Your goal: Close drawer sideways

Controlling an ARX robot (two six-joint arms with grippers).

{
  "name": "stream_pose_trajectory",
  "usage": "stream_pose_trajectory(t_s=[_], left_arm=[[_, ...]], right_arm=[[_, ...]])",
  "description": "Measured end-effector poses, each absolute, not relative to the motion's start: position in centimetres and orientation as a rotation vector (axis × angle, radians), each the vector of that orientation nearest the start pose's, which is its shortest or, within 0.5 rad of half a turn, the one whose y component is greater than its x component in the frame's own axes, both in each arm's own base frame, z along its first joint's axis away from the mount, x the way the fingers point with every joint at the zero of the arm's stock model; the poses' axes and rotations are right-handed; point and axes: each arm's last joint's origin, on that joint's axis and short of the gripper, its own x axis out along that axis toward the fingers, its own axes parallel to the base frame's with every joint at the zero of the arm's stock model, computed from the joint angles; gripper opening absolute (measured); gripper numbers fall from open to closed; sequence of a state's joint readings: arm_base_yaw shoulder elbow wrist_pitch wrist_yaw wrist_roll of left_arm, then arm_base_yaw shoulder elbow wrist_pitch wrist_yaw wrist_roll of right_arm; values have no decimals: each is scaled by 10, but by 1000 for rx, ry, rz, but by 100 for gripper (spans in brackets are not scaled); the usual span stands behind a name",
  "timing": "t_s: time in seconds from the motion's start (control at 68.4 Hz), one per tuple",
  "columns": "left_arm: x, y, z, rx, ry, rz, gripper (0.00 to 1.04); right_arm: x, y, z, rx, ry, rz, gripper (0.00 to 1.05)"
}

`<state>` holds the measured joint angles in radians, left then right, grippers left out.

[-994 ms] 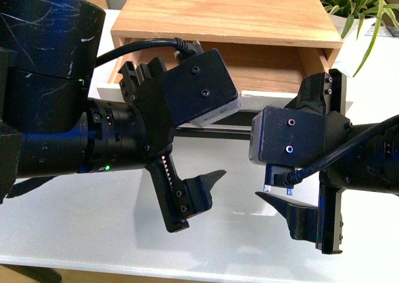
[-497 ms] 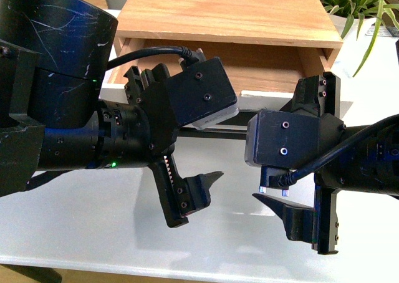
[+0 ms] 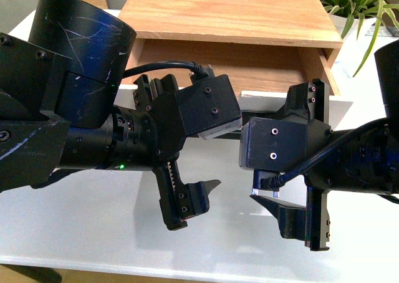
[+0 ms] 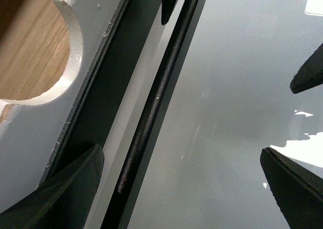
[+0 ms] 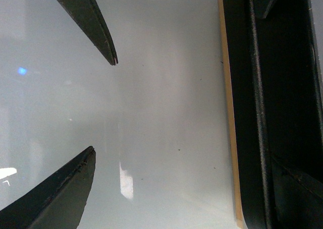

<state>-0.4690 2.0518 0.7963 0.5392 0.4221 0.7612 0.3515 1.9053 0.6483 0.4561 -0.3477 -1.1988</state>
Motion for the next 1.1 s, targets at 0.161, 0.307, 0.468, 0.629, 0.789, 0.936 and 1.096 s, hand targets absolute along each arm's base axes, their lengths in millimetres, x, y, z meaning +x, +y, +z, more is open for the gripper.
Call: stream_pose_trajectory(t_s=[0.161,0.307,0.468,0.629,0.789,0.936,1.096], left_arm=[[305,-168,62,704,390,-1101,96],[305,-168,62,713,396,-1116,96],[305,-168,62,716,394,-1125,96],[303,-169,63,720,389,-1120,96],[304,-169,63,721,387,-1116,96],[304,-168,63,723,388,-1114,96],[305,-168,64,728,386,-1075,96]], right_arm=[[286,116,69,-1090,321,1080,96],[284,120,68,-1100,322,1112,96],[281,123,68,-1107,328,1130,96],[280,123,69,-1119,328,1128,96],[280,123,69,-1121,328,1124,96],[281,123,69,-1129,324,1112,96],[287,122,65,-1151,320,1068,96]])
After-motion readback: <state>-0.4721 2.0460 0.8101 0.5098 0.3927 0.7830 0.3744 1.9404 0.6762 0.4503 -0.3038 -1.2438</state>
